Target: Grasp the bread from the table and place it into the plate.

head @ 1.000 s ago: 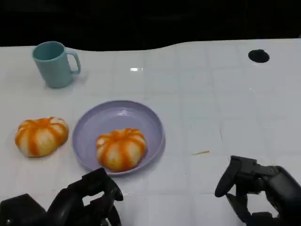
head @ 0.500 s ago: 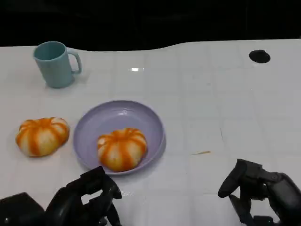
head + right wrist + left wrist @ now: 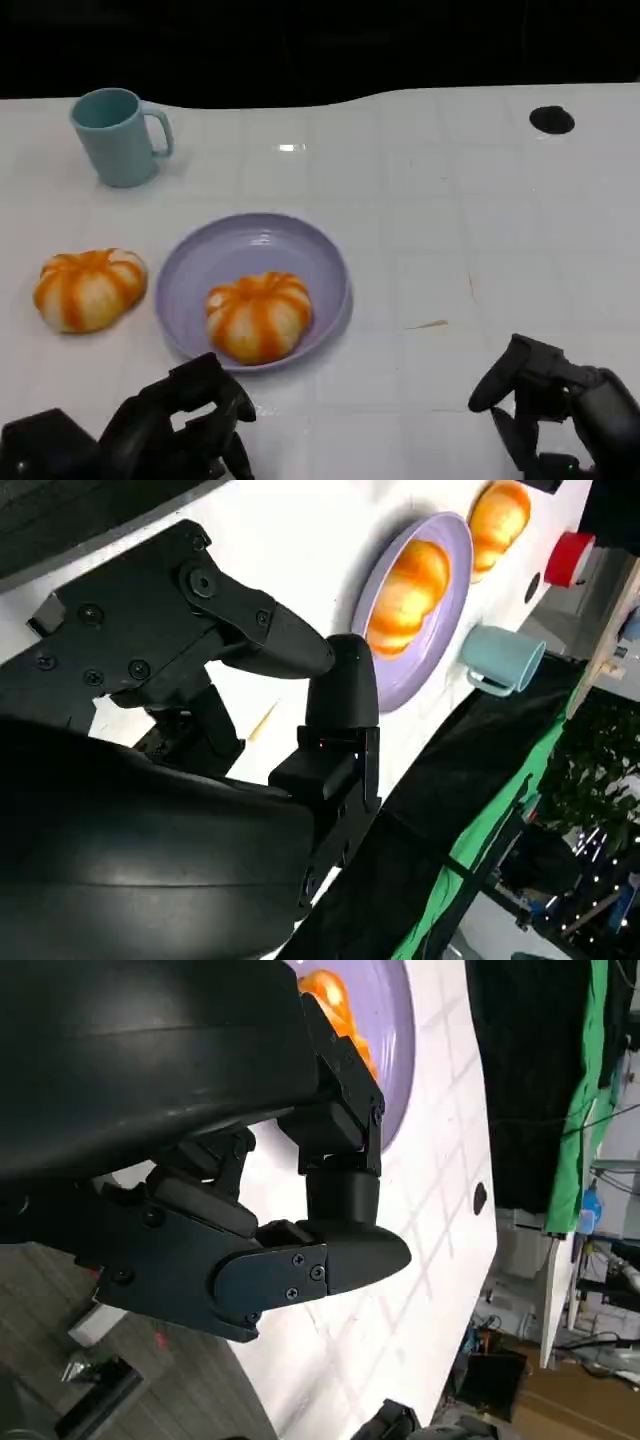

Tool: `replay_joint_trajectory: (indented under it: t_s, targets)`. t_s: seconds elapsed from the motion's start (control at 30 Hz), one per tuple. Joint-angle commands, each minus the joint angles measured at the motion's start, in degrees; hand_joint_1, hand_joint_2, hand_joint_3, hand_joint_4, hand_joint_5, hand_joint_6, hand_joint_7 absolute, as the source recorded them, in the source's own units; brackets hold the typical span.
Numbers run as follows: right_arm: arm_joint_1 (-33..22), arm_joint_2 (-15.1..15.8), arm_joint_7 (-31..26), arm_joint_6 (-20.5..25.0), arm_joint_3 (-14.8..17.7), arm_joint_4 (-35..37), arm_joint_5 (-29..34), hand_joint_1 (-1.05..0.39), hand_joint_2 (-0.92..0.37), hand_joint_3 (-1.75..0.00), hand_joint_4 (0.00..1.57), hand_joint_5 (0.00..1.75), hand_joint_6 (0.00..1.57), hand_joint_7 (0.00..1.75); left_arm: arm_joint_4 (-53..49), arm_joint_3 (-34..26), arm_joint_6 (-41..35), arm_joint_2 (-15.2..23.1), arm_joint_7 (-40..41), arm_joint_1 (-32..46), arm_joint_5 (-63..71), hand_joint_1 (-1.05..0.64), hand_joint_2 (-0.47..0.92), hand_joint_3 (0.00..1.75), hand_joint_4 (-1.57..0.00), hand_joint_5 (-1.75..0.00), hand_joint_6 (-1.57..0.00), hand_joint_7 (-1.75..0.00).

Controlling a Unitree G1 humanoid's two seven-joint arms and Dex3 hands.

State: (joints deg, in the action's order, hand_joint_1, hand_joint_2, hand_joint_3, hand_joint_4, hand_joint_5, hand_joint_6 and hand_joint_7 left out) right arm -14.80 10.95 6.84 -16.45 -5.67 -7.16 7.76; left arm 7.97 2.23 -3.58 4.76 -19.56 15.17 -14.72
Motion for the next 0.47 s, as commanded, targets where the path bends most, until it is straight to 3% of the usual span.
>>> replay_joint_trajectory:
  t_s: [0.03, 0.47]
  targets:
    - [0.61, 0.16, -0.74, -1.31, 0.81, 1.01, 0.53, -0.18, -0.53, -1.19, 0.97, 1.75, 0.75, 1.62, -0.69, -0.52, 0.73, 0.62, -0.55, -0.29, -0.09, -0.68, 0.92, 0.60, -0.78, -1.75, -0.64, -1.55]
    - [0.74, -0.87, -0.76, -2.09, 0.68, 1.54, 0.54, -0.20, -0.48, -1.27, 0.99, 1.75, 0.78, 1.62, -0.87, -0.87, 0.70, 0.74, -0.48, -0.39, -0.26, -0.68, 0.92, 0.59, -0.79, -1.75, -0.65, -1.55]
